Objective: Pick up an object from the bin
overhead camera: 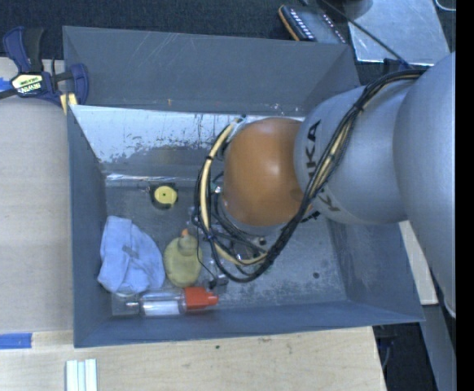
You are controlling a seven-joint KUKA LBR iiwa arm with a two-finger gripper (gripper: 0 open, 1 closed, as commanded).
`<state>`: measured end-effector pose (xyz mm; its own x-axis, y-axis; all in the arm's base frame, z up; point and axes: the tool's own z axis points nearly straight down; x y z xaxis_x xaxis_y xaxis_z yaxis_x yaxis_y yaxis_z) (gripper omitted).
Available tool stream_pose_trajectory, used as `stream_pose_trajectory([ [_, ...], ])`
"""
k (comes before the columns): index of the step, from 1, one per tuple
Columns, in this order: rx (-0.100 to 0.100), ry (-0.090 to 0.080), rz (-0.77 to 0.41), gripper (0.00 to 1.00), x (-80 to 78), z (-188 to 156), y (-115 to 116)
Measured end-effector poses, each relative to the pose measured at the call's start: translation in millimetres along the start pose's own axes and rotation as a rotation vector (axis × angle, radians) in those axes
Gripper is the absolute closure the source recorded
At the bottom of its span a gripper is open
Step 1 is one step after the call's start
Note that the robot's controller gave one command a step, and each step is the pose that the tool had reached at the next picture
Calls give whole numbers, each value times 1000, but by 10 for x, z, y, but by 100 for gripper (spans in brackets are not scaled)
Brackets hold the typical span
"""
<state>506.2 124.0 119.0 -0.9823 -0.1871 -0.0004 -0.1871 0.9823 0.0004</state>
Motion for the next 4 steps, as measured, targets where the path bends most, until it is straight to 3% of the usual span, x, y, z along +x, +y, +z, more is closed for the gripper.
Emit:
stream_pose_trajectory([
  [1,1,-7,138,0,-314,-30,9],
  [2,-3,1,329,0,-75,51,936],
  [3,0,-9,145,0,-344,476,925],
  [4,-2,-10,845,100,-165,453,1130],
])
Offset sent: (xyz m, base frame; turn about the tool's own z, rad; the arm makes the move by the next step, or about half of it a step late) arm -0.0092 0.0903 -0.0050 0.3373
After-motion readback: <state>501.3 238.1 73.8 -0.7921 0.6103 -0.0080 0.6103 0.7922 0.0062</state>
